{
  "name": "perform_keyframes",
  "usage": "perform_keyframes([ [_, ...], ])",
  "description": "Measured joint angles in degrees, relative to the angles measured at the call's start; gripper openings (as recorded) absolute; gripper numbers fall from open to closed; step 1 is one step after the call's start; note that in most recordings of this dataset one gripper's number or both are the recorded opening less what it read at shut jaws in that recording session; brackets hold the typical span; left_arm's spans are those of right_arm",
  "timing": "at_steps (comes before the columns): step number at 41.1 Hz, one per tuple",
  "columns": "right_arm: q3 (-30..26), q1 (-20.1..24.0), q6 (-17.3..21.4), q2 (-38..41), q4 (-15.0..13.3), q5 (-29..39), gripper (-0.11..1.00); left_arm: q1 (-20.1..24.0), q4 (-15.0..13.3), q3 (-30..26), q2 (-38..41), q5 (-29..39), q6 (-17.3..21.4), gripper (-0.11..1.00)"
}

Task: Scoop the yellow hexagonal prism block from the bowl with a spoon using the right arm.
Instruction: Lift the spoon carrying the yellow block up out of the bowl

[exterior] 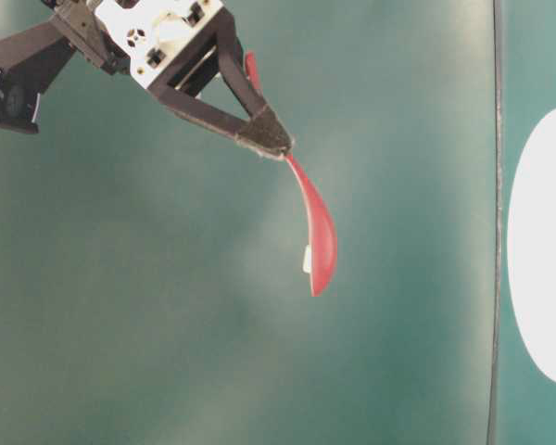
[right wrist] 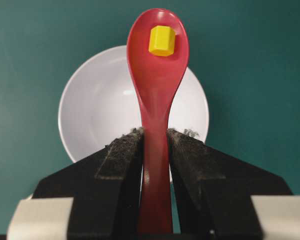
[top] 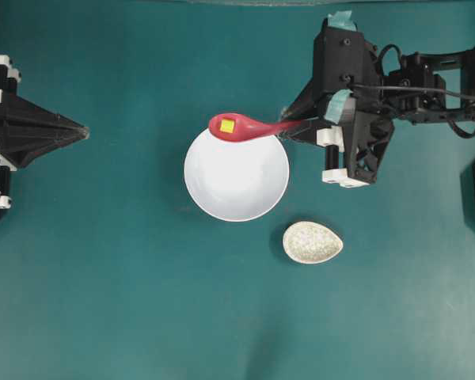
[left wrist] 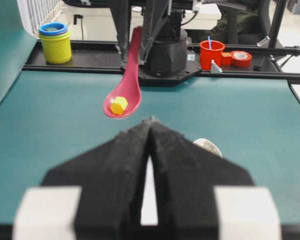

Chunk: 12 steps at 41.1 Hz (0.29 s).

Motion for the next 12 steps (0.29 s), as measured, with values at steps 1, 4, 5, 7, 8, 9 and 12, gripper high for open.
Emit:
perform_keyframes([
  [1, 0.0, -0.1, 0.0, 0.0, 0.0, 0.1, 0.24, -0.1, 0.0, 0.0, 0.0, 0.1, 0.0, 0.02],
  [4, 0.0, 0.0, -0.1, 0.0, 0.0, 0.0, 0.24, -0.2, 0.0, 0.0, -0.1, 0.2, 0.0, 0.02],
  [5, 0.0, 0.0, -0.1, 0.0, 0.0, 0.0, 0.24, -0.2, 0.0, 0.0, 0.0, 0.2, 0.0, 0.02],
  [7, 0.0, 0.0, 0.0, 0.0, -0.1, 0.0, 0.24, -0.3, 0.0, 0.0, 0.0, 0.2, 0.0, 0.02],
  [8, 0.0, 0.0, -0.1, 0.0, 0.0, 0.0, 0.24, -0.3, 0.0, 0.0, 0.0, 0.2, 0.0, 0.02],
  [9, 0.0, 0.0, -0.1, 0.0, 0.0, 0.0, 0.24, -0.3, -0.1, 0.0, 0.0, 0.2, 0.0, 0.02],
  [12, 0.0, 0.0, -0.1, 0.0, 0.0, 0.0, 0.24, -0.3, 0.0, 0.0, 0.0, 0.3, 0.0, 0.02],
])
